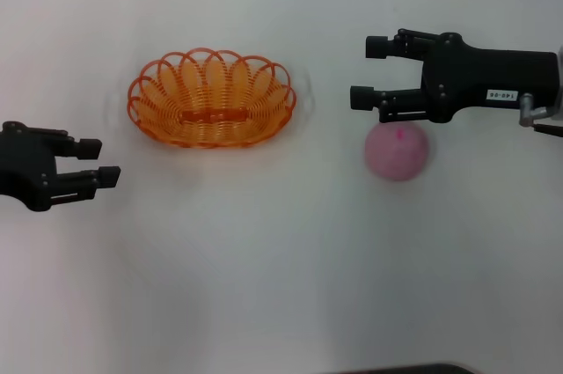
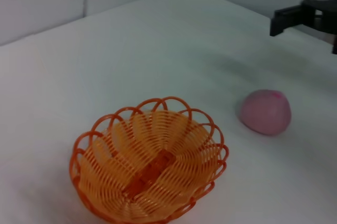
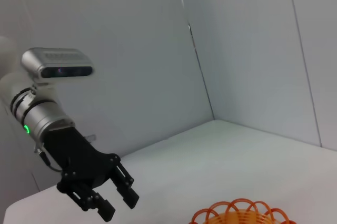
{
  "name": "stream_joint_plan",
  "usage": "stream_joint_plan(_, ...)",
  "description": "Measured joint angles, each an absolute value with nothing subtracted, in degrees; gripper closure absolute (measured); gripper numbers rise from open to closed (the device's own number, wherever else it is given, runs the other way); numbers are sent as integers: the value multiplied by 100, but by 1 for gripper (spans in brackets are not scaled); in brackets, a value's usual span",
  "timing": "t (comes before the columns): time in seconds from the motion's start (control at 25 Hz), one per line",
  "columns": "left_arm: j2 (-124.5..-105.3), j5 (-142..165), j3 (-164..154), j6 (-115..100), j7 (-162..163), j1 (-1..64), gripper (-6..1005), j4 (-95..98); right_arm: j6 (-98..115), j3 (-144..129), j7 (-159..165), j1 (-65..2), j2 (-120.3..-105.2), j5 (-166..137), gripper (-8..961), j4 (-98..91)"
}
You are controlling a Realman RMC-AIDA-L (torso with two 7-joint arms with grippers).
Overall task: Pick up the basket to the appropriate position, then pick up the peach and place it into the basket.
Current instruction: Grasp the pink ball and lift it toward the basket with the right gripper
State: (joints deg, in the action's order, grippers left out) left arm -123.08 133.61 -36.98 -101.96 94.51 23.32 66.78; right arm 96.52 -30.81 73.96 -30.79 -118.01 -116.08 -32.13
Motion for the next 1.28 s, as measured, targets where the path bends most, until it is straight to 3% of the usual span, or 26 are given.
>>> stream_joint_plan(0.12, -12323, 13361, -3702, -10192, 9381, 2330, 524, 6669, 9612, -3089, 7405, -3091, -11835, -11609, 16, -3213)
stream_joint_plan(0.32, -12380, 13294, -3693, -10353, 9242, 2328, 545, 6698, 9510, -3093, 7408, -3119, -11857, -11609, 16, -3217)
stream_joint_plan(0.76, -12397, 12333, -3292, -10282, 8481, 1971, 384, 6278, 9443, -3087, 7485, -3201, -11856, -11610, 16, -3242)
stream_joint_plan(1.0, -12394, 12250, -2919, -10280, 7970, 1955, 150, 5670, 9366, -3066, 7491, -3283, -11856, -11611, 17, -3248)
stream_joint_plan(1.28, -12389, 12137, -2449, -10156, 7082, 1763, 110, 5038, 9339, -3038, 7507, -3355, -11851, -11610, 17, -3252)
